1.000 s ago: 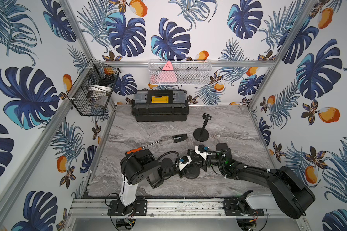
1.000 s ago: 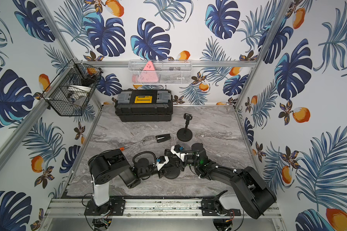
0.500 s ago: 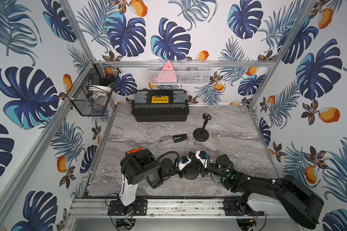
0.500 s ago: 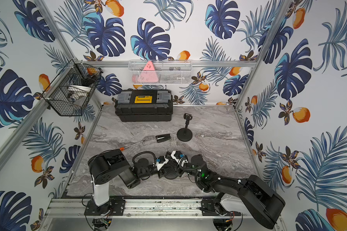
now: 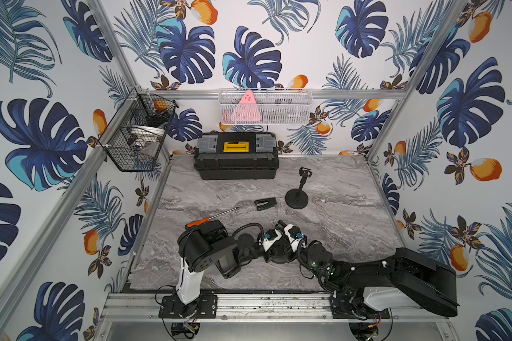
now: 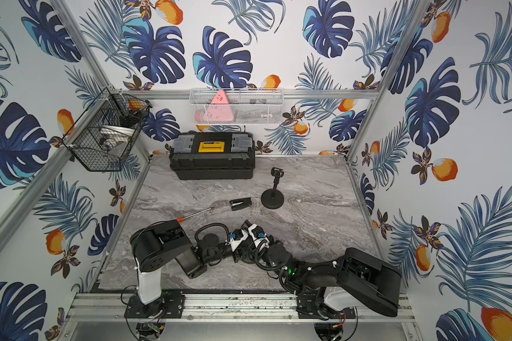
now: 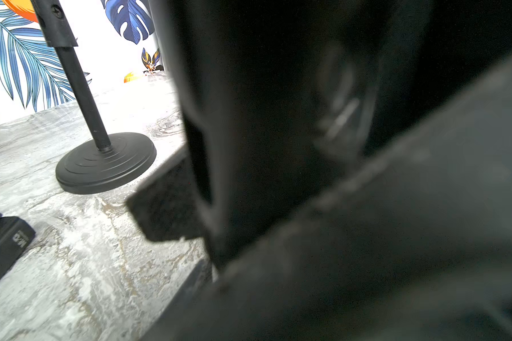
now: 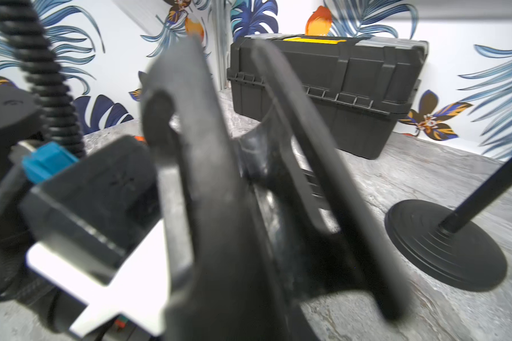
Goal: Assemble a microphone stand
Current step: Screw the microphone stand pole into the microphone stand base.
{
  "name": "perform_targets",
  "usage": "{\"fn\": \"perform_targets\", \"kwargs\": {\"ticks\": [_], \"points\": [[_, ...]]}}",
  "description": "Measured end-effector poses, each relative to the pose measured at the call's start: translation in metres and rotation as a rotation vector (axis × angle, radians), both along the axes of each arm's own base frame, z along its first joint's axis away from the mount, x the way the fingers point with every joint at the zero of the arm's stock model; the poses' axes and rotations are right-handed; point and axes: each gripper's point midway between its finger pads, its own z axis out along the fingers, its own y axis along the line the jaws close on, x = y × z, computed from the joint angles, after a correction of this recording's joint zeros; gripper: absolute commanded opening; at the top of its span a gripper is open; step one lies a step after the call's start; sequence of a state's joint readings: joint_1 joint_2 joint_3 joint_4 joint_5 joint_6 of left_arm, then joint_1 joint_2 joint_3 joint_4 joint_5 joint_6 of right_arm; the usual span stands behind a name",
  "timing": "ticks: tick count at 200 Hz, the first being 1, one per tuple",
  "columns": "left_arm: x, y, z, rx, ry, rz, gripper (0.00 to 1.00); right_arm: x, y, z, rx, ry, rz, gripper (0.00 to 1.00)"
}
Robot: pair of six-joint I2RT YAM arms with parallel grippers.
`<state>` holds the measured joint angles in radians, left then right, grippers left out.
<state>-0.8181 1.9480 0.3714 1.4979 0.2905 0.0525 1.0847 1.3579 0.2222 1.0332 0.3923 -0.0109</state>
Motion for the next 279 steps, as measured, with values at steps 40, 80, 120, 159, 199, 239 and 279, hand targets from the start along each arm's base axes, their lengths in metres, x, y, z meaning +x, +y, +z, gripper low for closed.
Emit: {"fn": "perform_targets", "kwargs": {"ticks": [40,80,120,159,199,239,279], "points": [[0.0,0.001,-0.001,0.002,0.001,0.003,0.39,0.003,-0.008,0.002,-0.016,0.004,-0.036,0.54],[0.0,0.001,-0.001,0.003,0.002,0.003,0.36,-0.001,-0.02,0.012,-0.036,0.023,-0.027,0.71],[0.0,0.001,-0.002,0.004,0.003,0.004,0.35,0.003,-0.041,0.031,0.038,0.055,0.023,0.68],[0.0,0.001,-0.003,0.006,0.005,0.004,0.36,0.019,-0.066,0.022,0.084,0.137,0.098,0.64],[0.0,0.001,-0.002,0.005,0.003,0.004,0.37,0.005,-0.056,-0.002,0.072,0.246,0.289,0.68],[0.0,0.001,-0.002,0.005,0.002,0.005,0.44,-0.006,-0.047,-0.001,0.071,0.234,0.386,0.71],[0.001,0.002,-0.002,0.006,0.002,0.009,0.5,-0.003,-0.048,0.007,0.066,0.199,0.375,0.71]]}}
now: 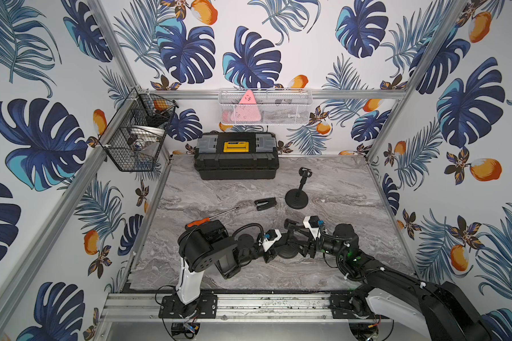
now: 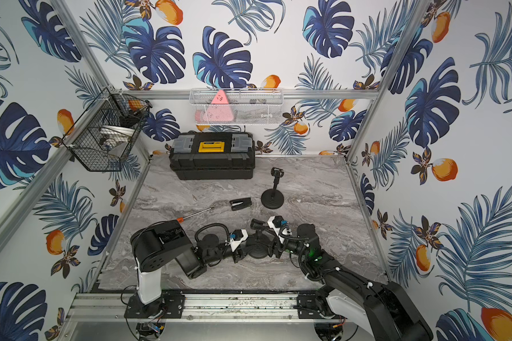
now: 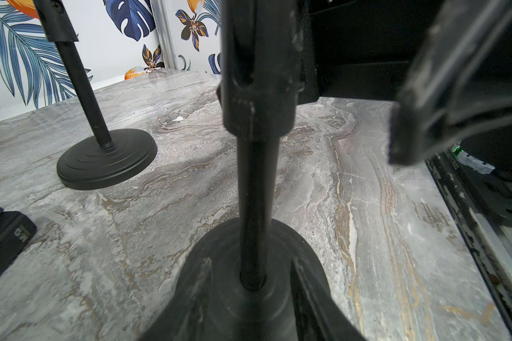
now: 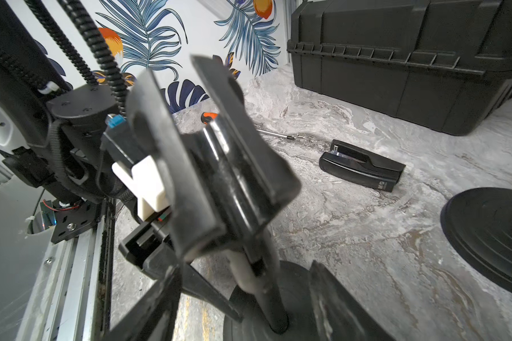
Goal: Assemble a microphone stand
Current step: Screw the microphone stand pole into the microphone stand base, then pick up the microphone stand at the center of the board.
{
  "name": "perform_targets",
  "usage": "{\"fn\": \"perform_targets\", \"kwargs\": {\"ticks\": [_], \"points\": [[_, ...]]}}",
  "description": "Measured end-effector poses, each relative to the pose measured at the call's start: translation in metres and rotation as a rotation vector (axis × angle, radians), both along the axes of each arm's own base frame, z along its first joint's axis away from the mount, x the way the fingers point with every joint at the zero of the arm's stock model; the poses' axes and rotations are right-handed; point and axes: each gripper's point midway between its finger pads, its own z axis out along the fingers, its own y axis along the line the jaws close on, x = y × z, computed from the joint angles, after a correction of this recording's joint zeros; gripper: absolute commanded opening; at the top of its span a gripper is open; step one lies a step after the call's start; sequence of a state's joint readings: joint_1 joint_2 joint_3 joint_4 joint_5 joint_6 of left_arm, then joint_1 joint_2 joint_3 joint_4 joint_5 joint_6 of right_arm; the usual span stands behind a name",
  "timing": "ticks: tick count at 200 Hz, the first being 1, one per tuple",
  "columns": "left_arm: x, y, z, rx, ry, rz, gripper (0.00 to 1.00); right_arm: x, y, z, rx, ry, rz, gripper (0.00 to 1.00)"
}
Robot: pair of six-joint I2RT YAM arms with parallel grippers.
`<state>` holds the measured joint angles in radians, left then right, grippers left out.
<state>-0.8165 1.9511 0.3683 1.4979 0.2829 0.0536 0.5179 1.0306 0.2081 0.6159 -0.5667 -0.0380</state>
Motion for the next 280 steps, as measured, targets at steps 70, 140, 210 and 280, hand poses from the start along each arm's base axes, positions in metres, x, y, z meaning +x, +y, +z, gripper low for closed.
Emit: {"fn": "perform_targets", "kwargs": {"ticks": [70,140,210,280], "points": [[0.002,-0.002,0.002,-0.007,-0.007,0.003,0.55,0.004,0.002,-0.005,-0.015,0.022,-0.004,0.68],[0.005,0.011,0.007,-0.008,-0.006,0.072,0.64,0.01,-0.005,-0.016,-0.026,0.058,-0.086,0.71],[-0.001,0.031,0.008,-0.034,0.068,0.141,0.65,0.008,-0.011,-0.022,-0.029,0.063,-0.143,0.61],[0.0,0.053,0.01,-0.072,0.136,0.227,0.67,0.004,0.006,-0.058,-0.143,0.048,-0.108,0.57]]}}
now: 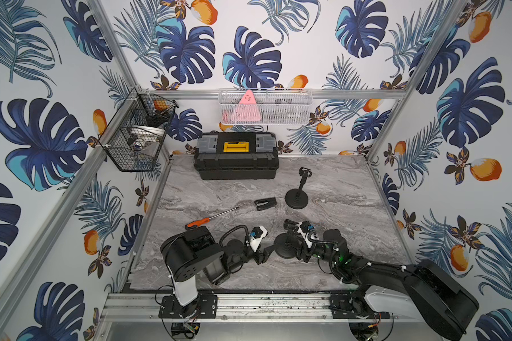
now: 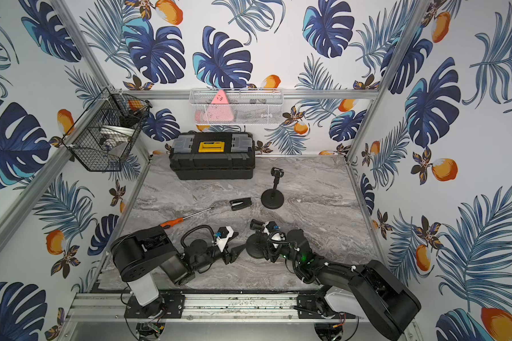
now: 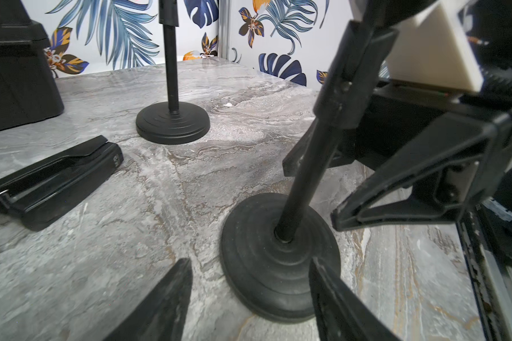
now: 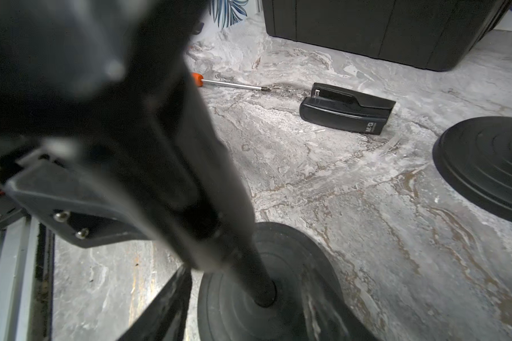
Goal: Assemble a microphone stand
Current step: Pick up the microphone stand at the center of the board.
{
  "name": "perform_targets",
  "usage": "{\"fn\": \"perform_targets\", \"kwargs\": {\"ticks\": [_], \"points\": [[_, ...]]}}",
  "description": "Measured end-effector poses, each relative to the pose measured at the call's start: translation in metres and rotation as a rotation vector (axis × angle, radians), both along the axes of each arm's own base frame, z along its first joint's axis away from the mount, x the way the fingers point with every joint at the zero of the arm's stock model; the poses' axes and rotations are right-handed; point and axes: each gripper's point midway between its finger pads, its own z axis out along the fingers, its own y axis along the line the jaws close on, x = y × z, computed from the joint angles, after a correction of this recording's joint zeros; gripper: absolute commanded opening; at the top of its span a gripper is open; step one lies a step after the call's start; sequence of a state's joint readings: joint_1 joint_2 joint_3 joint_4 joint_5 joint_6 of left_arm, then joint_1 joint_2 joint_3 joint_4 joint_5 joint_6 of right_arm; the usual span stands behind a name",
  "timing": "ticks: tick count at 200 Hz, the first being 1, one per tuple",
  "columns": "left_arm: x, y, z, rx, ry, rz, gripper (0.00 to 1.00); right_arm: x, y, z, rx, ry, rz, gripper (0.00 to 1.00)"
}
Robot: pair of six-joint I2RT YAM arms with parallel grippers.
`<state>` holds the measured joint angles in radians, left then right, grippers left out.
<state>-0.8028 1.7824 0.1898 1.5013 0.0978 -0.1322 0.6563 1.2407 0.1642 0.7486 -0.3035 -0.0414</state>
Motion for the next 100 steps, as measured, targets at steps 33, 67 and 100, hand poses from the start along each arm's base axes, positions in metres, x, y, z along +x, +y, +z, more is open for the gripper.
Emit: {"fn": "perform_targets", "kwargs": {"ticks": [33,67,100], "points": [[0.001,0.007,0.0,-0.011,0.017,0.026,0.67,0.009,0.005,-0.005,-0.014,-0.033,-0.012,0.48],[0.003,0.013,0.001,-0.012,0.019,0.045,0.67,0.013,0.009,-0.005,0.007,-0.068,-0.013,0.33],[0.004,0.017,0.0,-0.012,0.025,0.056,0.68,0.014,0.009,-0.004,0.018,-0.087,-0.014,0.2]]}}
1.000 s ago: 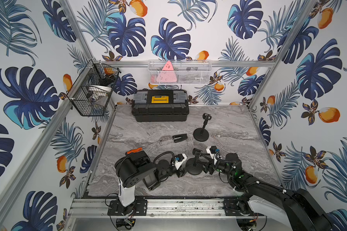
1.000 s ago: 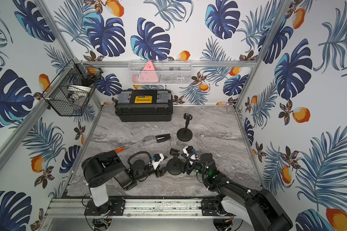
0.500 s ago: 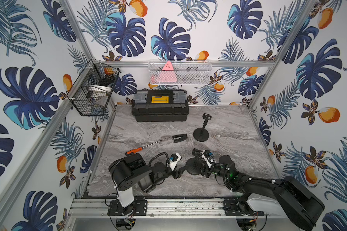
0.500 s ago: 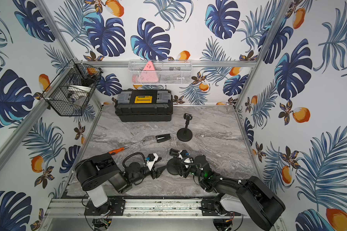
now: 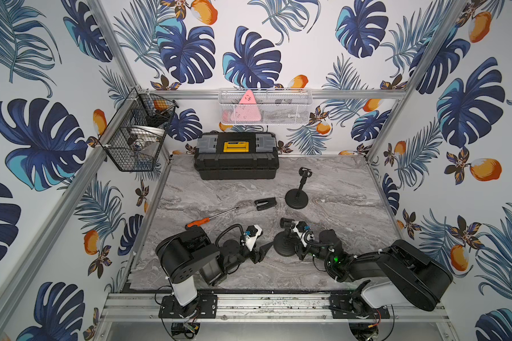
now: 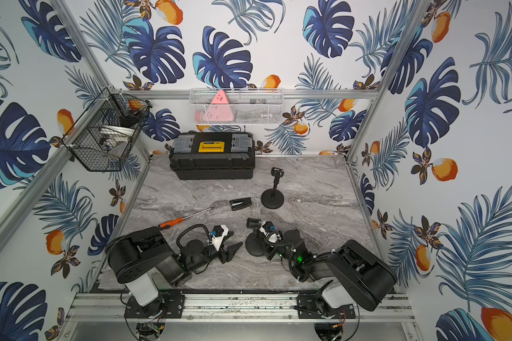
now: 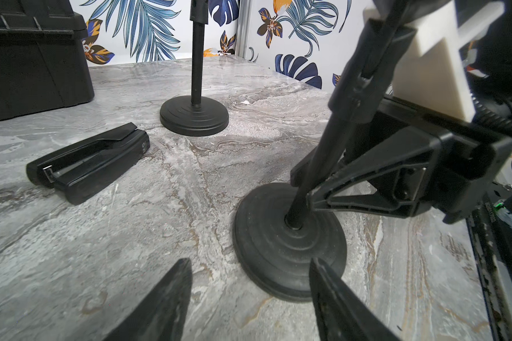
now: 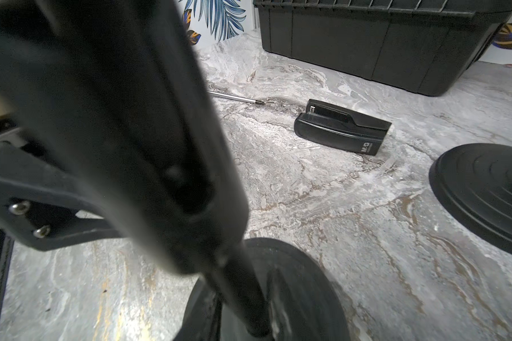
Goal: Assemble a microphone stand
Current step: Pick up the microphone stand at the center of the board.
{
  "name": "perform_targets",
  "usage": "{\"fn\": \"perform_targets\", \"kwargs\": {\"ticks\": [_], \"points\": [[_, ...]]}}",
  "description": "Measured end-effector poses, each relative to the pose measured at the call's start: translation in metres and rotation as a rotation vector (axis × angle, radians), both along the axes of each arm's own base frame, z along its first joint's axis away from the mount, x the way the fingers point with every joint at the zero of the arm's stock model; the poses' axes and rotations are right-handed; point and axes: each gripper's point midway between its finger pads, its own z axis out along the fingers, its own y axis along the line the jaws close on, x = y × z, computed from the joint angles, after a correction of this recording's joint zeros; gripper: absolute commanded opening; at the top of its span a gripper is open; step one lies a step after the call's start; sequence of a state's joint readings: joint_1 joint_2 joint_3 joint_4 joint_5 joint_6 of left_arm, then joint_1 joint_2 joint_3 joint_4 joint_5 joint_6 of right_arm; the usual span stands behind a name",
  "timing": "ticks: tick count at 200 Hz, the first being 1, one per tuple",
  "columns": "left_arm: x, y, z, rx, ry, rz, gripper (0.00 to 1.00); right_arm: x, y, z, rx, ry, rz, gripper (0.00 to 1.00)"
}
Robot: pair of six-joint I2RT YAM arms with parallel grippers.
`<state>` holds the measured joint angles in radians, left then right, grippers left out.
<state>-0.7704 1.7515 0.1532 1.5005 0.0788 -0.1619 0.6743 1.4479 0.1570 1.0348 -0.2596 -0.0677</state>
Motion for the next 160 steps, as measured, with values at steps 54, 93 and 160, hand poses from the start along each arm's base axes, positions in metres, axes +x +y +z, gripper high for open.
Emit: {"fn": "perform_targets", "kwargs": {"ticks": [54,93,160], "points": [[0.009,0.007,0.008,-0.047,0.045,0.045,0.81,0.002,0.0,0.016,0.018,-0.047,-0.005,0.06],[0.021,0.013,0.038,-0.144,0.125,0.115,0.88,0.004,0.005,0.053,0.067,-0.112,0.012,0.05],[0.02,0.027,0.088,-0.31,0.33,0.211,0.82,0.004,0.011,0.111,0.111,-0.17,0.045,0.04]]}}
